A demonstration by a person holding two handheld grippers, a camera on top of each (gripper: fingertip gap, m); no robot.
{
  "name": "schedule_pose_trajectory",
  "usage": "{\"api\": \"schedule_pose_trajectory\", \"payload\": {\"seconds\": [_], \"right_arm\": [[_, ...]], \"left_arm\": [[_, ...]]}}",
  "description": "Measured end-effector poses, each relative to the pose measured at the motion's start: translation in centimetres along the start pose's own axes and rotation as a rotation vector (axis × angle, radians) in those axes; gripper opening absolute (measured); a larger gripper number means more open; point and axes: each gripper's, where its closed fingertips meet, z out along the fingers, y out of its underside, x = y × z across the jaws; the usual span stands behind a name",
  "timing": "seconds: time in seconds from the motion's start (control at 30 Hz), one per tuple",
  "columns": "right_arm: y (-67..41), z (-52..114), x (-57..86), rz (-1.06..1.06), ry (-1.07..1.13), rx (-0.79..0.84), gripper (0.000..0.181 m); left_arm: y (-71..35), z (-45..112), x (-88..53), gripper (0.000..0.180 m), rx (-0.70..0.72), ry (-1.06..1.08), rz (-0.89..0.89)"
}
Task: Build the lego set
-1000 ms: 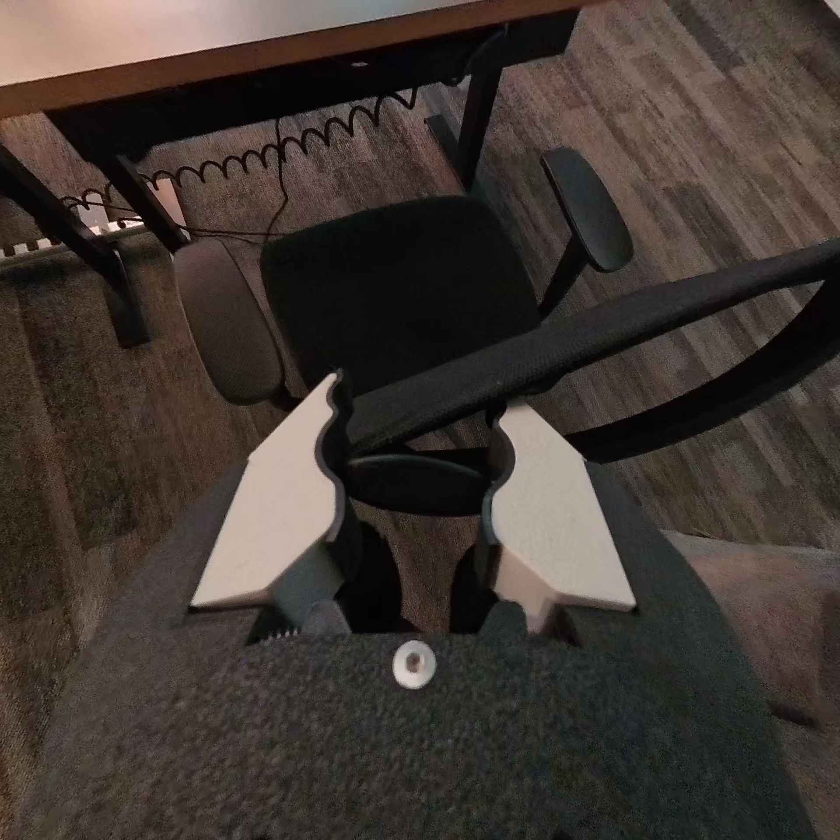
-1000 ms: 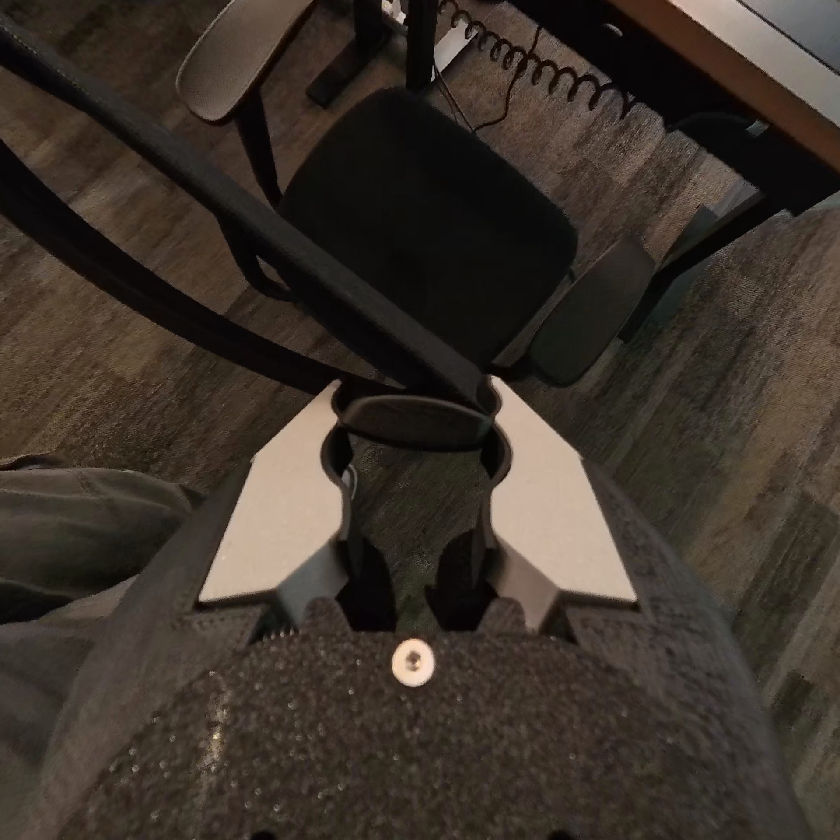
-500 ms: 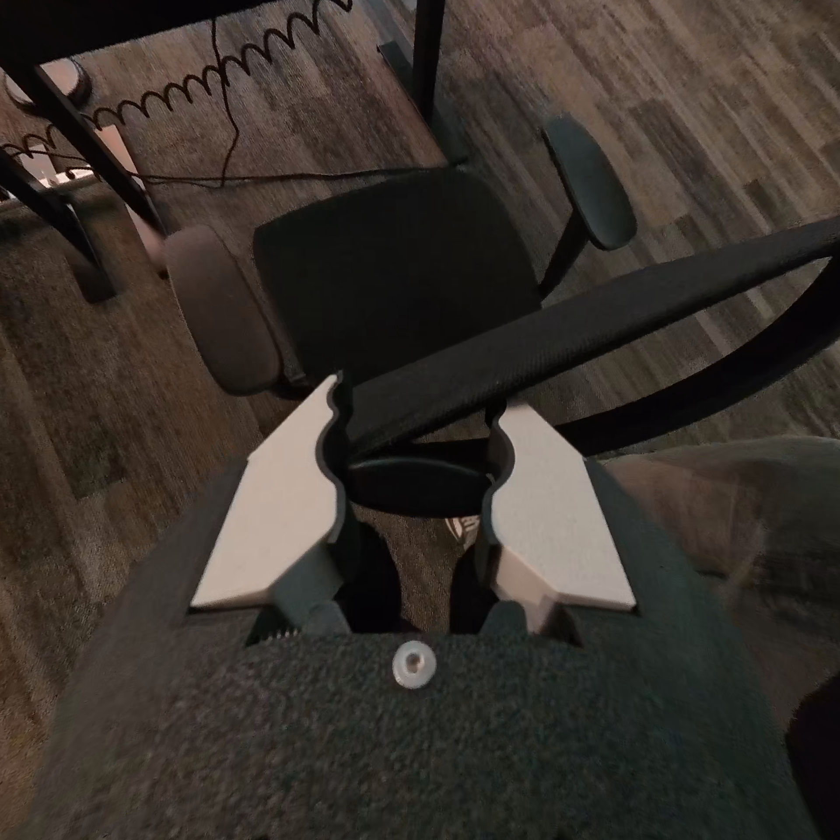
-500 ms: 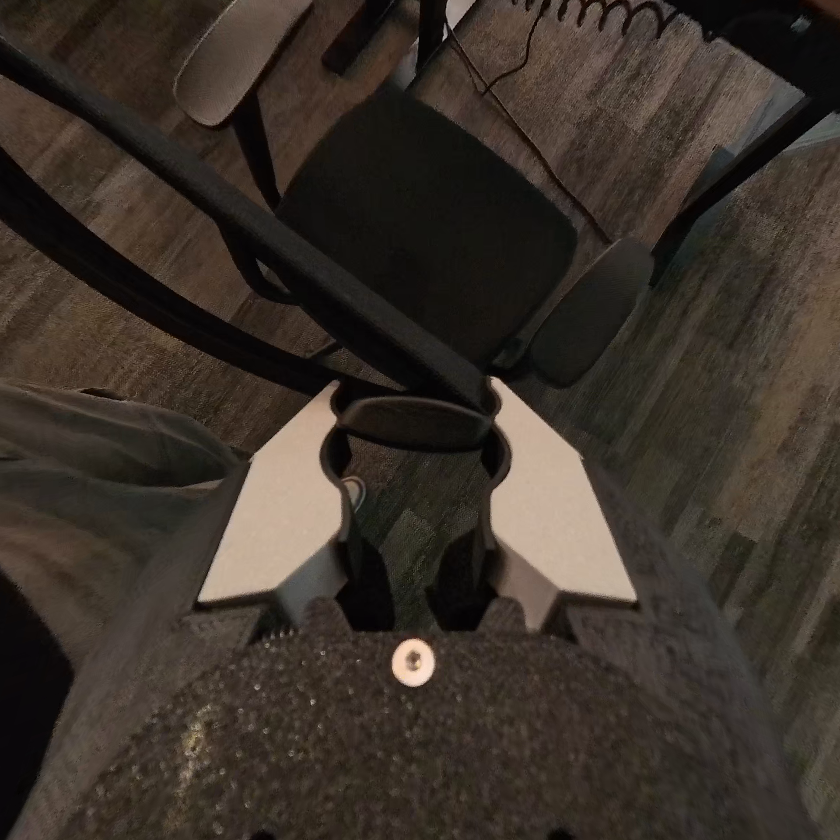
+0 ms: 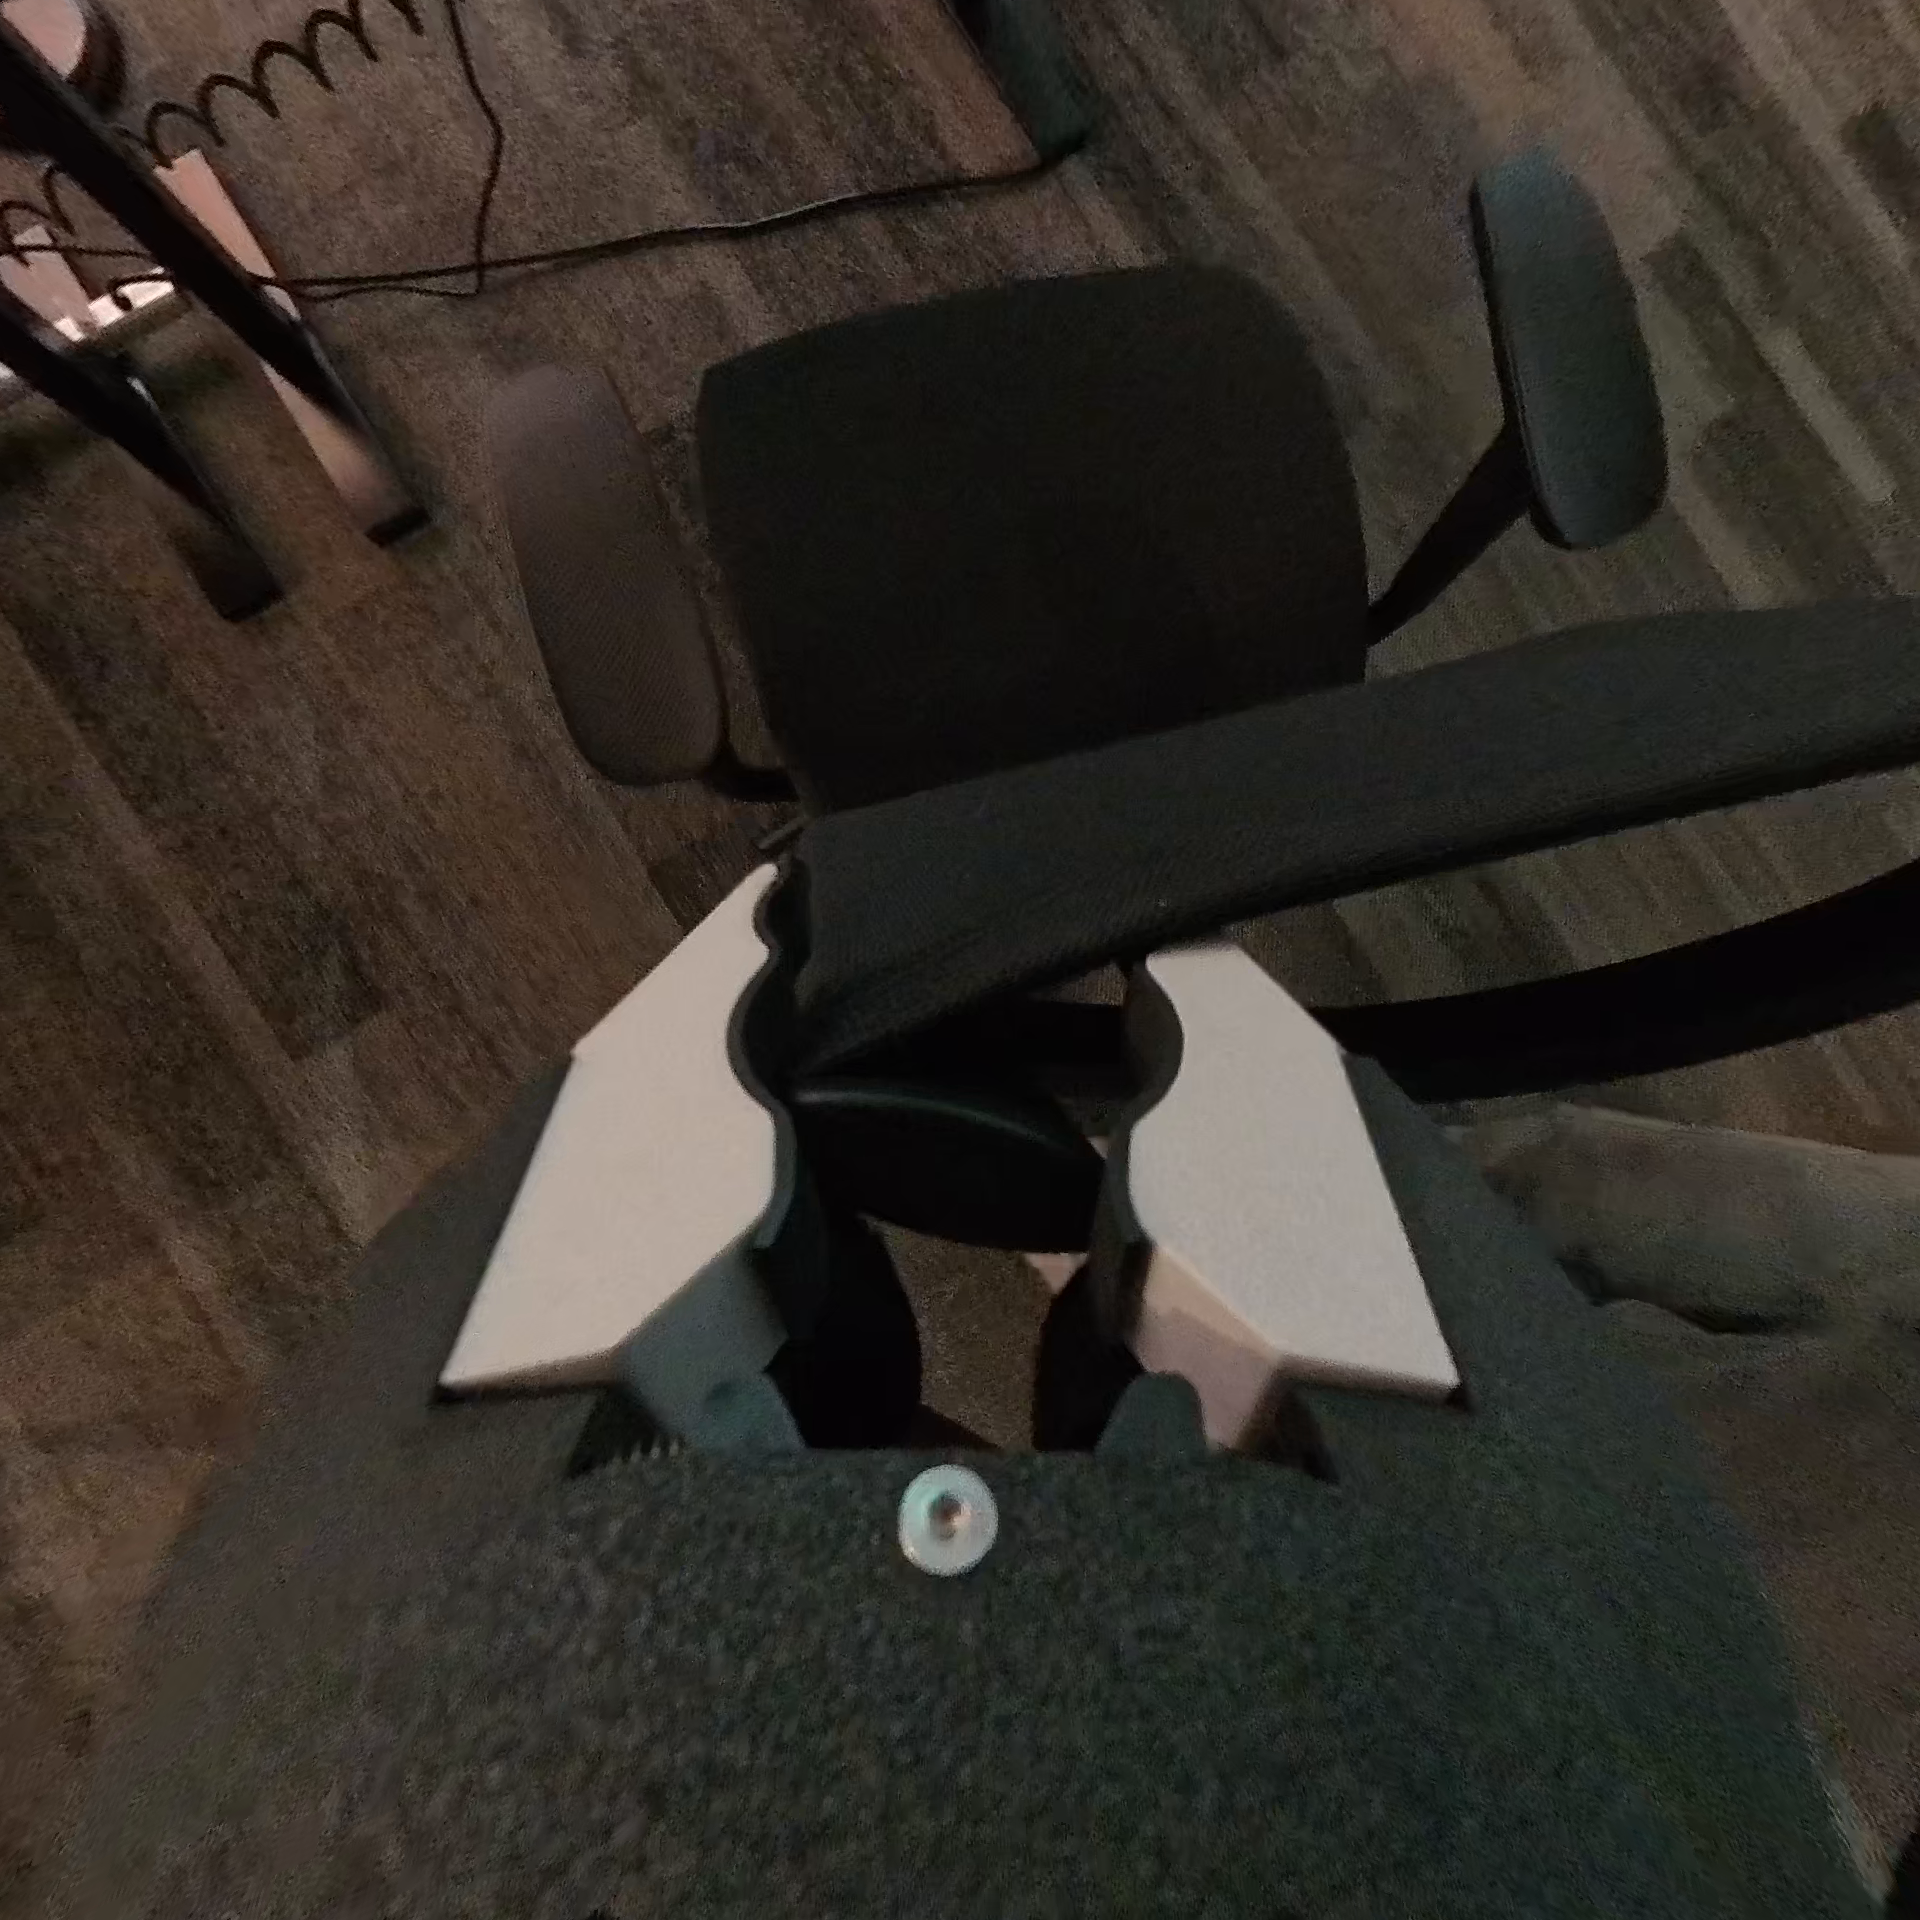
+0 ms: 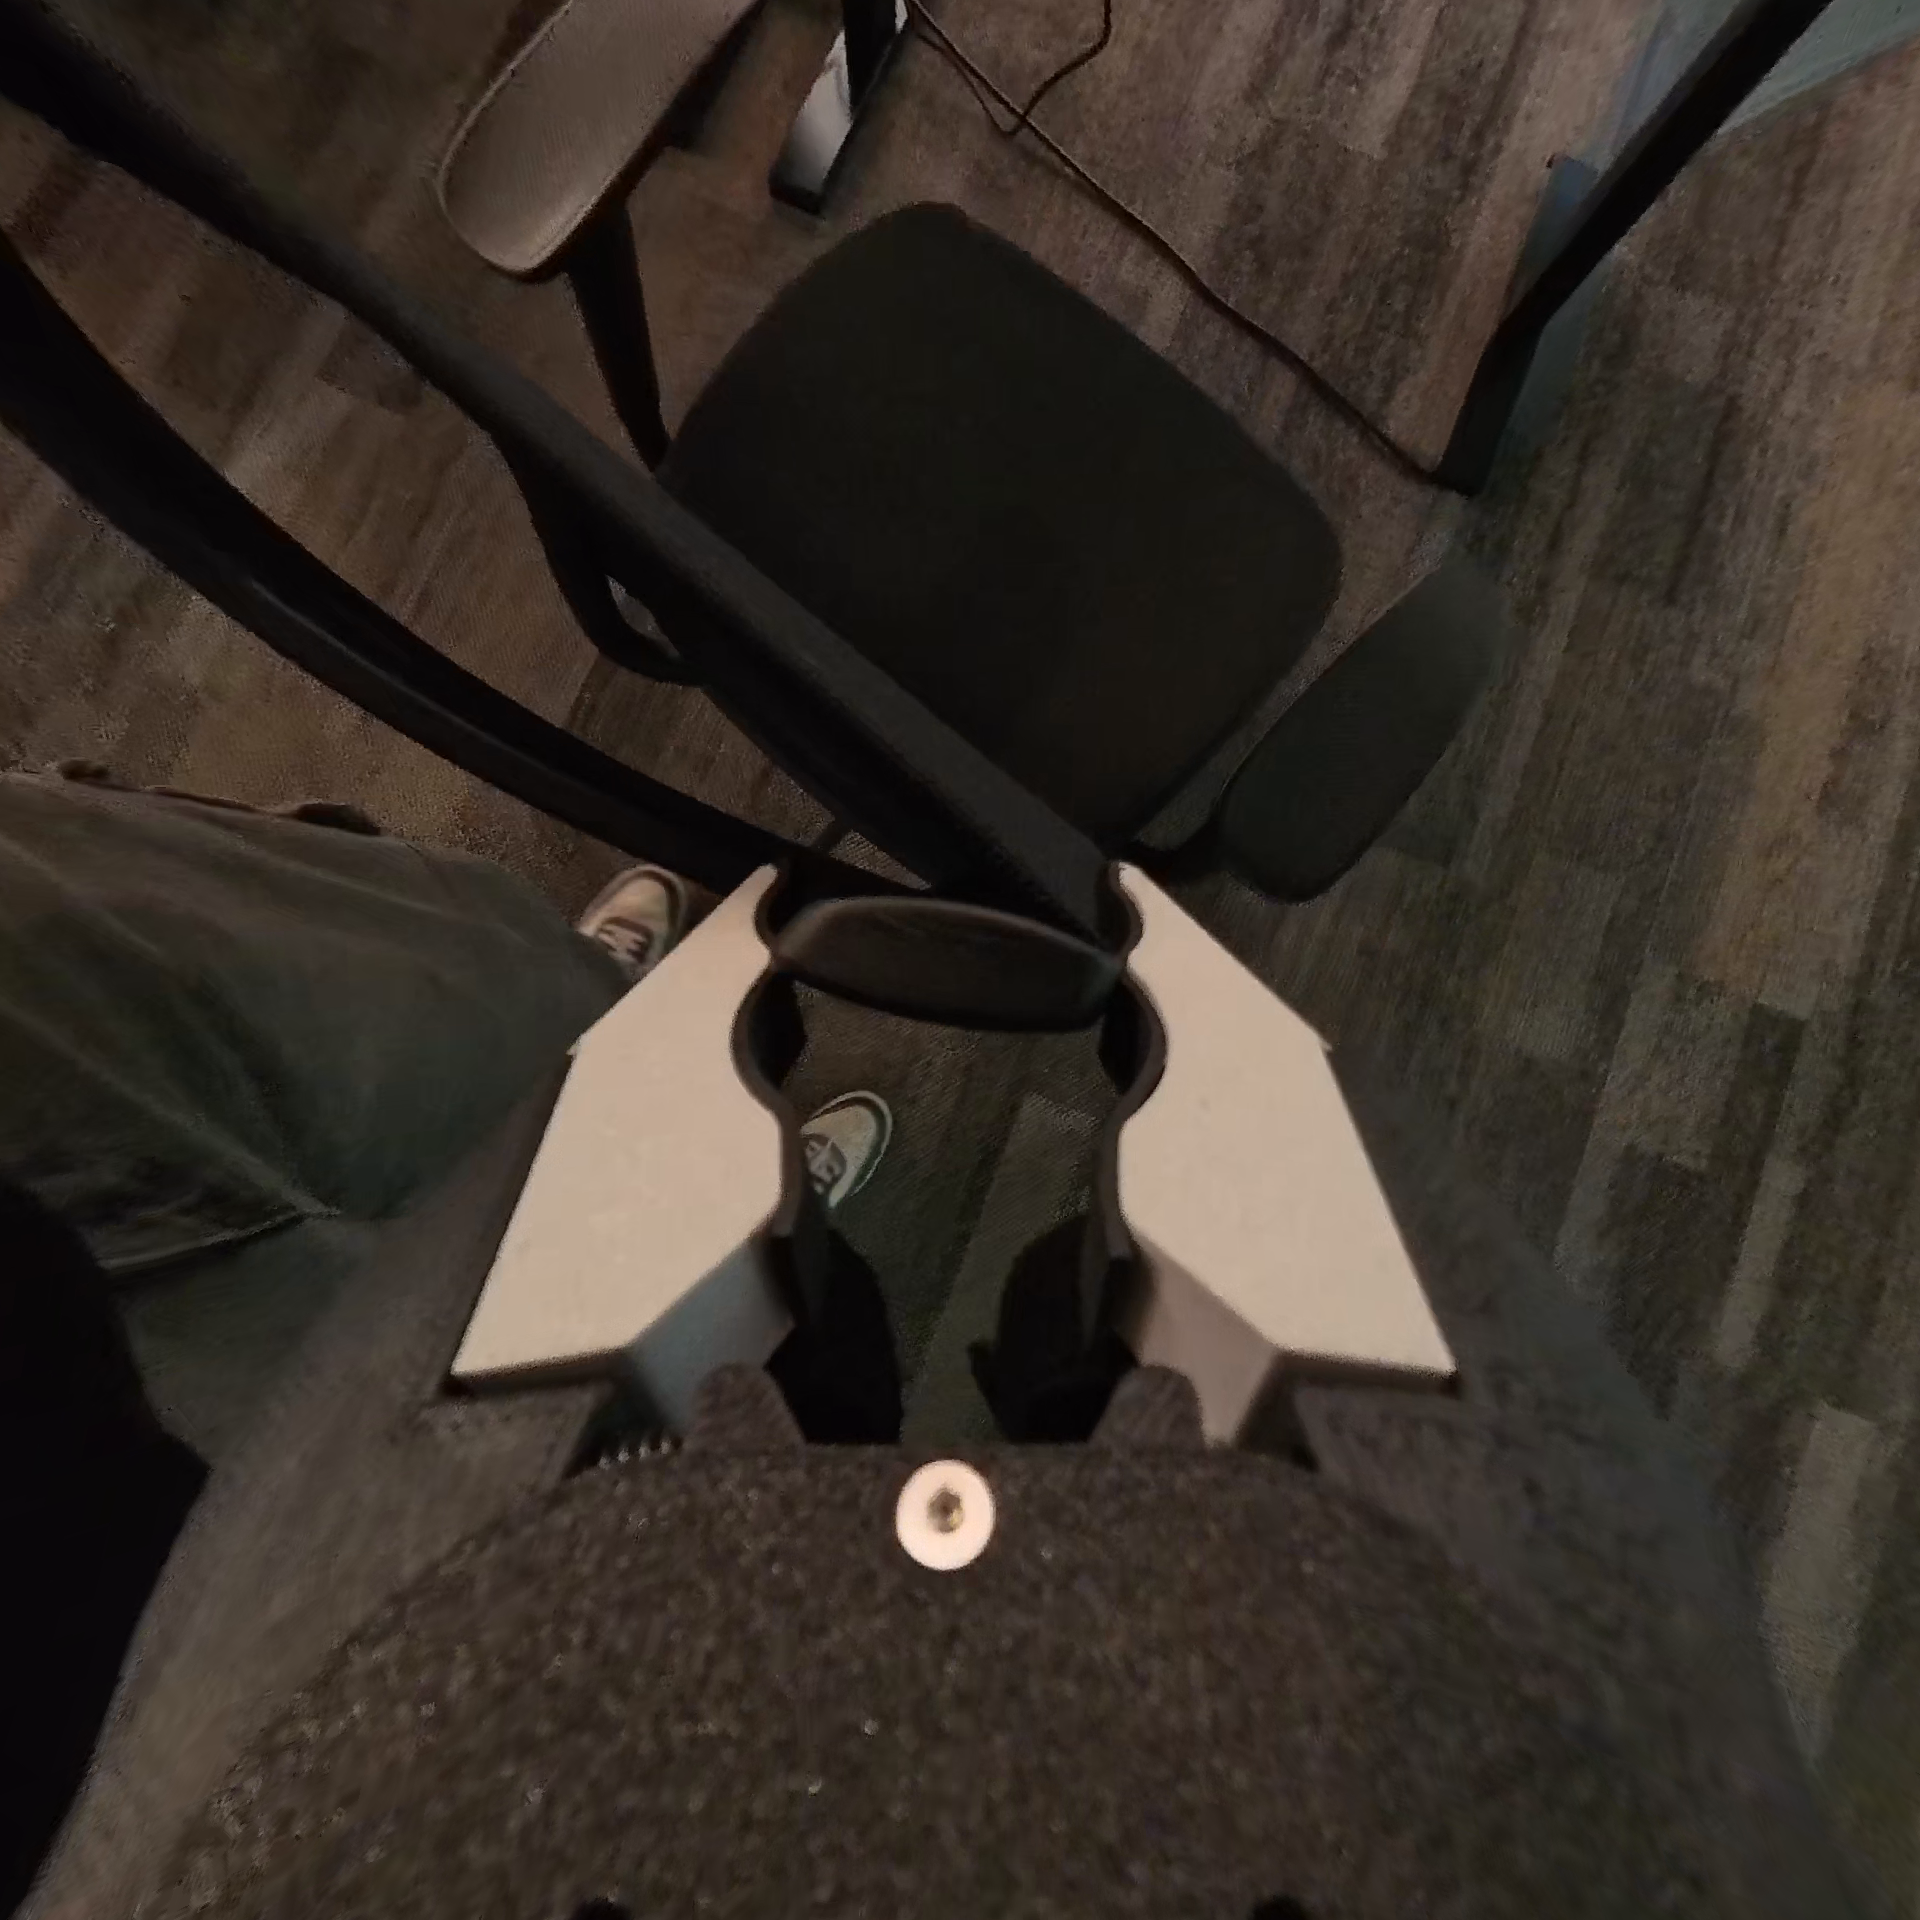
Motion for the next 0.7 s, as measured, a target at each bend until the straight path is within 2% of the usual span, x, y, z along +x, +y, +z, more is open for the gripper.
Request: {"api": "schedule_pose_trajectory", "payload": {"seconds": [0.4, 0.7], "right_arm": [[-3.5, 1.6, -10.1, 0.231, 0.198, 0.023, 0.056], [-8.9, 5.0, -18.6, 0.408, 0.416, -0.005, 0.055]], "left_arm": [[-3.7, 1.9, -8.7, 0.052, 0.037, 0.212, 0.282], [-9.4, 5.6, -16.2, 0.052, -0.02, 0.393, 0.521]]}}
